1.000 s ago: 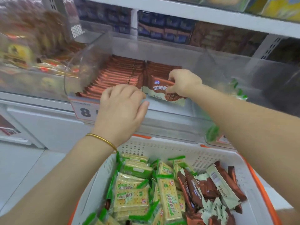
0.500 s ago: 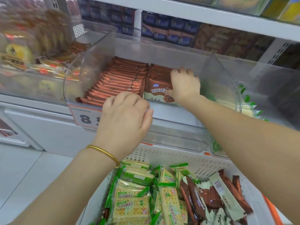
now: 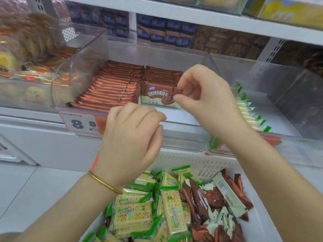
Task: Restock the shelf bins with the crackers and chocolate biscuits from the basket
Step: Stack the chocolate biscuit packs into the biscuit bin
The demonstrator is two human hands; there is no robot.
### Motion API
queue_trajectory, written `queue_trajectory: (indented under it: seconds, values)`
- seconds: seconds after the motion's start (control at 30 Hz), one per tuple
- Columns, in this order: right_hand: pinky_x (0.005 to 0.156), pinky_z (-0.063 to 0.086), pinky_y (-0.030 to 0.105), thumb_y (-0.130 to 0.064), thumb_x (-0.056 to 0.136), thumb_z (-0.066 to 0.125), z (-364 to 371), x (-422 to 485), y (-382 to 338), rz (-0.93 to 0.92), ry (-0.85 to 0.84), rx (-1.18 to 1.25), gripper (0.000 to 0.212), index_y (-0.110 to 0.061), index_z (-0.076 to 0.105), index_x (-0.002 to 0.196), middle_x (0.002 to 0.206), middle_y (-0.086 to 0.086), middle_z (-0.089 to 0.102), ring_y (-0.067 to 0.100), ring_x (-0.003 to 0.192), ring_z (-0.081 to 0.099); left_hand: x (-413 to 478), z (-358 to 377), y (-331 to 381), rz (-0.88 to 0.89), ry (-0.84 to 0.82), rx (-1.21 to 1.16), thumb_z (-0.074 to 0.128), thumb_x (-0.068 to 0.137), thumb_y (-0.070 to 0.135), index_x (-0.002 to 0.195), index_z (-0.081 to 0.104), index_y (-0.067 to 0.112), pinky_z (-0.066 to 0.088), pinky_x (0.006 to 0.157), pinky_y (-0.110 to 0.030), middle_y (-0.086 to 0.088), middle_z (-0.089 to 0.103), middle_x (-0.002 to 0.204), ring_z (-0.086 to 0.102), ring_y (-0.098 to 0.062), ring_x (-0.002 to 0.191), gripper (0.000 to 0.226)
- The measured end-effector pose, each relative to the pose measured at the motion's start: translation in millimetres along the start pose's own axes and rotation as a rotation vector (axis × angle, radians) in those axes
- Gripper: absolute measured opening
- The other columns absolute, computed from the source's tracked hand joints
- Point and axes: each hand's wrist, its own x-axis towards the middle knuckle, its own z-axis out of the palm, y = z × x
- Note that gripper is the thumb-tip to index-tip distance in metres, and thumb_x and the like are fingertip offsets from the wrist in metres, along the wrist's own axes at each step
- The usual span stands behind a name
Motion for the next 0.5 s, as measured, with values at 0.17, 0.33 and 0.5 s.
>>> queue_trajectory:
  seconds: [0.17, 0.33, 0.5]
  values:
    - [0.057, 0.043, 0.016, -0.008, 0.083, 0.066, -3, -119, 67, 0.292, -0.349, -0.004, 0.021, -0.026, 0.057, 0.077, 0.066, -0.009, 0.056, 0.005, 0.059, 0.056, -35, 26, 39, 0.082, -0.351, -0.137, 0.043, 0.087, 0.022, 0.090, 0.065, 0.016, 0.038, 0.071, -0.034, 0.004, 0.063, 0.085, 0.054, -0.022, 0.081, 0.023]
    - [0.074, 0.044, 0.027, -0.025, 0.088, 0.064, 33, -190, 168, 0.660, -0.645, -0.261, 0.018, -0.010, 0.062, 0.098, 0.090, 0.001, 0.064, 0.020, 0.093, 0.061, -64, 61, 60, 0.095, -0.684, -0.172, 0.035, 0.086, 0.028, 0.092, 0.067, 0.020, 0.053, 0.066, -0.037, 0.007, 0.063, 0.081, 0.058, -0.016, 0.079, 0.033]
    - [0.097, 0.046, 0.037, -0.052, 0.069, 0.077, 81, -211, 187, 0.670, -0.830, -0.083, 0.077, -0.019, 0.046, 0.131, 0.125, 0.001, 0.056, 0.022, 0.118, 0.053, -73, 72, 58, 0.044, -0.746, -0.218, 0.035, 0.086, 0.030, 0.096, 0.068, 0.021, 0.053, 0.071, -0.034, 0.008, 0.066, 0.086, 0.059, -0.015, 0.084, 0.036]
